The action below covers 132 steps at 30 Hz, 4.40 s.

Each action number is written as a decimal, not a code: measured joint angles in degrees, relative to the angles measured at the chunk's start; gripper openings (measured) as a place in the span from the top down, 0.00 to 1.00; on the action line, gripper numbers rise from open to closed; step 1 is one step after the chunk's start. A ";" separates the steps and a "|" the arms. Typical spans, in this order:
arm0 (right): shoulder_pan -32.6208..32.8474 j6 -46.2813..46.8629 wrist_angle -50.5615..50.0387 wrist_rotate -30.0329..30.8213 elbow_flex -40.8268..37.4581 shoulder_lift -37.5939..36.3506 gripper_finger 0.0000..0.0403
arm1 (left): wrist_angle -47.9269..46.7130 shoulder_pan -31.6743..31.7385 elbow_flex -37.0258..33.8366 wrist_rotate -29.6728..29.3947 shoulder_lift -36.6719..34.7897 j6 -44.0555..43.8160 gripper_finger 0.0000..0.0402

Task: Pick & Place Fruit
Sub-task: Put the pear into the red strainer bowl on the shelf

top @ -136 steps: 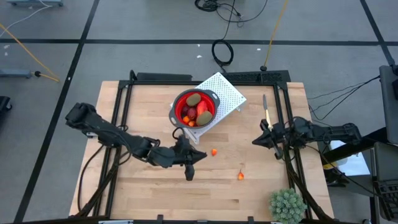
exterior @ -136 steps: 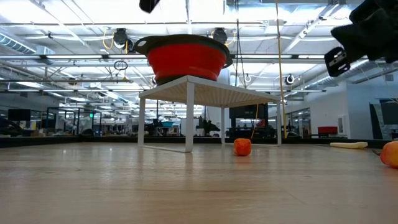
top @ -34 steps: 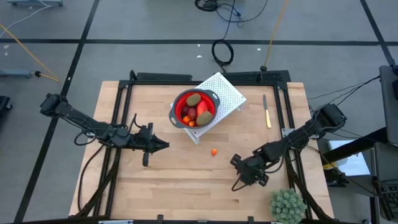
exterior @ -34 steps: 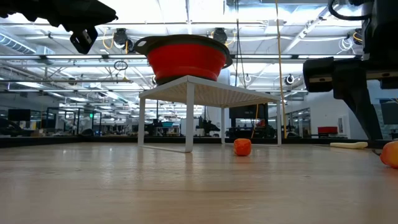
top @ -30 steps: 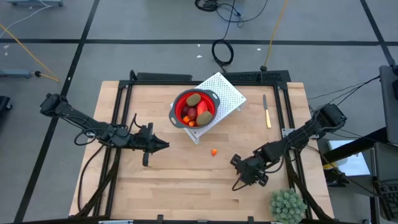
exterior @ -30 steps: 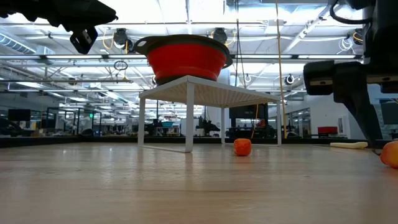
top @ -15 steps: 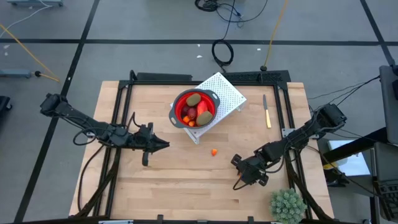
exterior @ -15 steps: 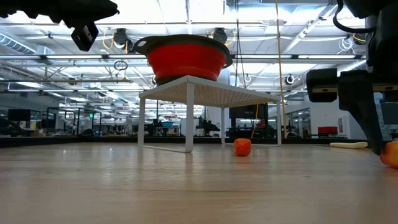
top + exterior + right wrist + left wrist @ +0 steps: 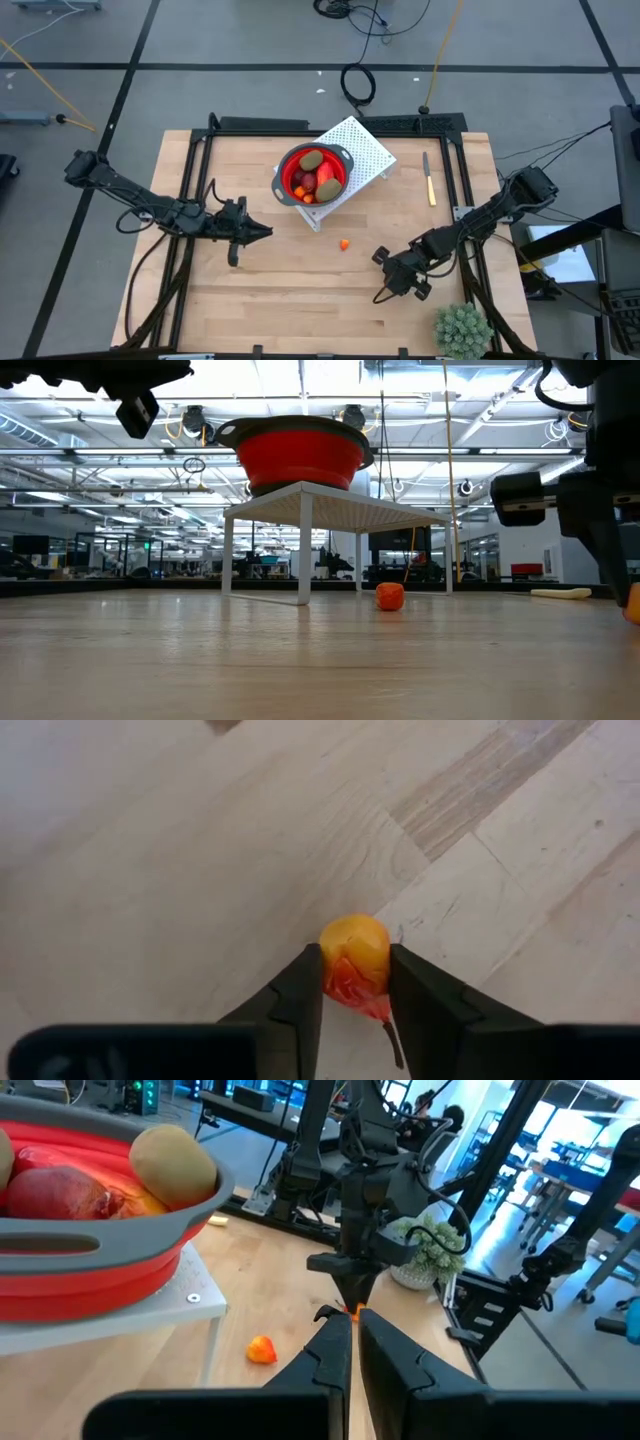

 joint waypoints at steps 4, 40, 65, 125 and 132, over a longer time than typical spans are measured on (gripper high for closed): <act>0.00 2.78 -0.12 0.00 0.52 -1.35 0.75 | 0.80 0.00 0.00 0.02 0.00 -0.23 0.95; -10.68 63.42 45.15 1.28 4.17 -12.03 0.76 | 0.35 0.00 0.00 0.22 0.11 -4.18 0.95; -15.76 80.36 55.22 1.33 4.17 -12.03 0.76 | 0.60 0.01 0.00 -1.01 0.11 -9.00 0.87; -4.19 -47.94 52.51 39.11 4.15 -12.05 0.74 | 11.84 4.32 38.81 -2.93 40.68 -13.87 0.47; -2.81 -56.06 52.71 43.76 4.15 -12.05 0.74 | 11.06 4.83 39.34 -2.95 41.48 -20.20 0.47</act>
